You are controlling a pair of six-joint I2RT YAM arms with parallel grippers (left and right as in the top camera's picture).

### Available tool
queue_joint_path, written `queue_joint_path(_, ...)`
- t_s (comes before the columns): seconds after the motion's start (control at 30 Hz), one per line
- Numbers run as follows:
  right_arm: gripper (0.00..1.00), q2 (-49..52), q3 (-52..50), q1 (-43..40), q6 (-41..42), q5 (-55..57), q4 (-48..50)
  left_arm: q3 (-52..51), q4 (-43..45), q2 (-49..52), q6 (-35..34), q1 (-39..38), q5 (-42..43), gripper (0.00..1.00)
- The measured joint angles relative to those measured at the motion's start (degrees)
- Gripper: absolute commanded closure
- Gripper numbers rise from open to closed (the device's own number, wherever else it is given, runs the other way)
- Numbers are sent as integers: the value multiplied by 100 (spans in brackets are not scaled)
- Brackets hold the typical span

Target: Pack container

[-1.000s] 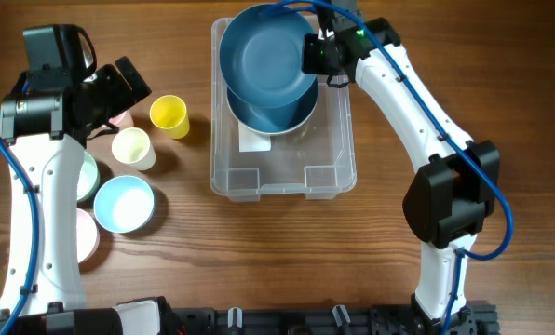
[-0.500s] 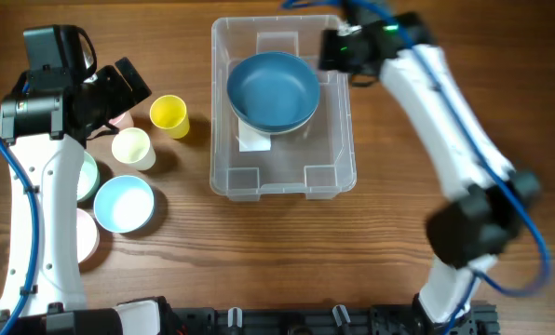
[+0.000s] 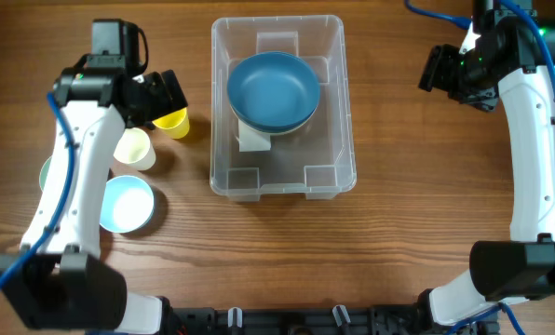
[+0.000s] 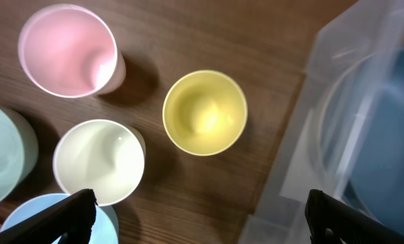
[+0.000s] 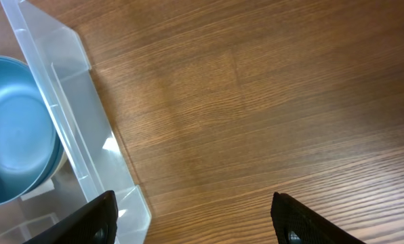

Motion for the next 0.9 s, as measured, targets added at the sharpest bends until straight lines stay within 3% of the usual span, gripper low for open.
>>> queue_joint_path(0.43, 27, 0, -20, 0, 0, -2, 9, 0, 546, 1169, 0, -15, 205, 1)
queue_joint_path(0.9, 27, 0, -20, 0, 0, -2, 9, 0, 911, 1255, 264, -332, 291, 1)
